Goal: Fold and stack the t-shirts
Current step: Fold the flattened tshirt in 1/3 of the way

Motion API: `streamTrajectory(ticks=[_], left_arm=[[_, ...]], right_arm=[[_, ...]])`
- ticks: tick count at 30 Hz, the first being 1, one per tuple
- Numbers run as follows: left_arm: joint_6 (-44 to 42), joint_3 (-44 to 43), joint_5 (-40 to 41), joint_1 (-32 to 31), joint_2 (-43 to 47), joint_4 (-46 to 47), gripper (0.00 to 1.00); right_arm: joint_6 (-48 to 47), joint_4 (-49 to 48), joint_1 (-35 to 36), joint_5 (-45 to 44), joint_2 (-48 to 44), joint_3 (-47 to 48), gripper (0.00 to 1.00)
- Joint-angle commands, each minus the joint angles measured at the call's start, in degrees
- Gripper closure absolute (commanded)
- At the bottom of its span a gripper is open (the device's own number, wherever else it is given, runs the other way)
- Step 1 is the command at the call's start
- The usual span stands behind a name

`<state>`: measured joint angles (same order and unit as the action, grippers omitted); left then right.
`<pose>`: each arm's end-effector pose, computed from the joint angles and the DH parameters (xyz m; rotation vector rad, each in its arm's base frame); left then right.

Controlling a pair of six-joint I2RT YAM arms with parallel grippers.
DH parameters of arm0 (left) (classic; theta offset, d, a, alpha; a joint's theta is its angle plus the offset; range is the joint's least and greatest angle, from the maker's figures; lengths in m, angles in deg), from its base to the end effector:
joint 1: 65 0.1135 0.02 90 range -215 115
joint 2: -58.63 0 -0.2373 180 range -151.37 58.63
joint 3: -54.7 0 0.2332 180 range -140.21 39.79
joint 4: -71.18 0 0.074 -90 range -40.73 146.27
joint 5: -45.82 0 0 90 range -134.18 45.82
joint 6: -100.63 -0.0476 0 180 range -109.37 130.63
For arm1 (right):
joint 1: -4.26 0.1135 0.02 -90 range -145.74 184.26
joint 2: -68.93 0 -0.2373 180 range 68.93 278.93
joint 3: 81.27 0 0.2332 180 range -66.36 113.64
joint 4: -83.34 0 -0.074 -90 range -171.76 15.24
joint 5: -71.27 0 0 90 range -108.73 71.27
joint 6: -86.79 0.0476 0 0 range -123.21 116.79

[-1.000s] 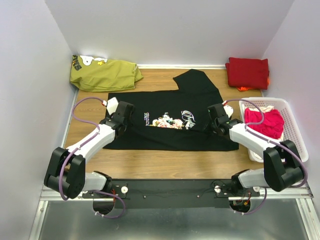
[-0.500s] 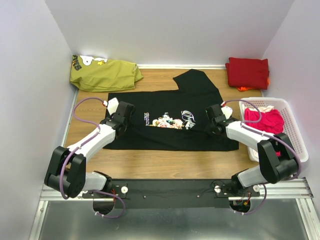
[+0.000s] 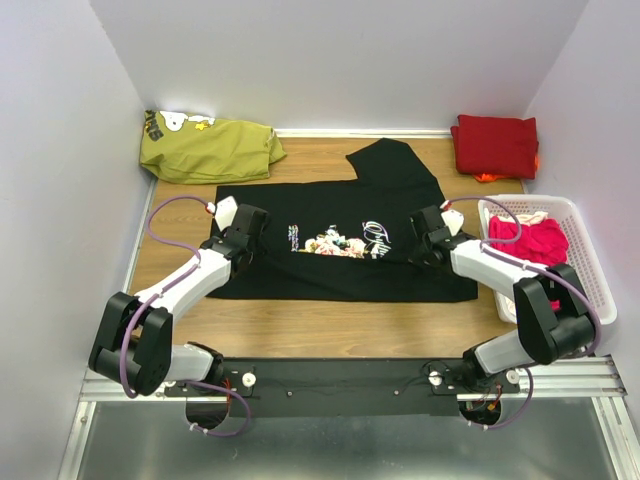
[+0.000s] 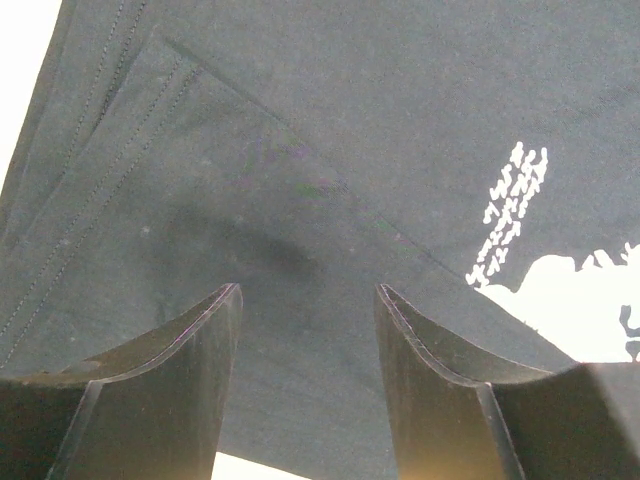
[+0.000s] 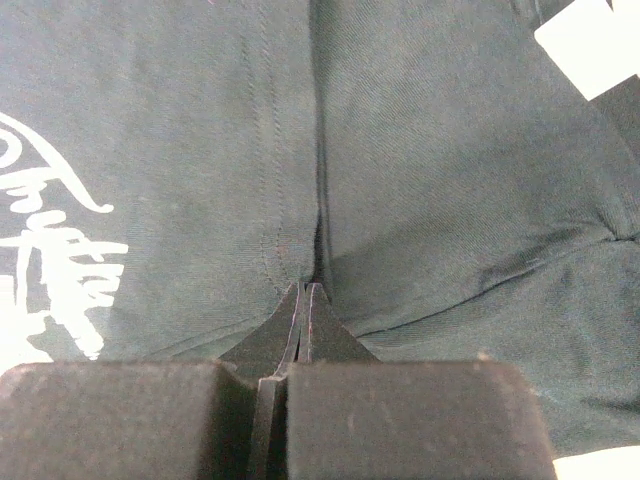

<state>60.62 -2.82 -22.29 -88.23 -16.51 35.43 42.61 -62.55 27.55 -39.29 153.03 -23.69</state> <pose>0.2385 -0.0830 0.1774 -0.7073 2.3073 -0.1016 0.2476 0.0884 0.1421 0.6103 2.4503 -0.0018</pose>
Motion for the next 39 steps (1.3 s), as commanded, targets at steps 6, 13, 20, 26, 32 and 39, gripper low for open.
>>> streamTrajectory(ticks=[6,13,20,26,32,39], left_arm=[[-1.13,-0.02,-0.27,0.37,0.34,0.27,0.36],[-1.22,-0.46,-0.27,0.46,-0.10,0.19,0.36],[-1.31,-0.46,-0.27,0.46,-0.19,0.10,0.36],[-1.39,-0.55,-0.09,0.55,-0.54,-0.25,0.36],[-1.31,-0.72,-0.18,0.55,-0.98,-0.08,0.36],[-1.57,-1.07,-0.36,0.55,-1.59,-0.17,0.36]], right_arm=[[-2.57,0.22,0.27,1.13,-3.41,6.79,0.99],[-5.48,-1.71,0.27,1.48,2.73,12.25,0.99],[-8.55,-6.72,0.35,3.42,10.20,16.64,0.99],[-11.54,-10.67,1.32,6.14,14.33,20.17,0.99],[-13.48,-12.69,2.90,9.04,17.42,22.10,0.99],[-15.41,-13.66,4.83,11.68,22.07,24.38,0.99]])
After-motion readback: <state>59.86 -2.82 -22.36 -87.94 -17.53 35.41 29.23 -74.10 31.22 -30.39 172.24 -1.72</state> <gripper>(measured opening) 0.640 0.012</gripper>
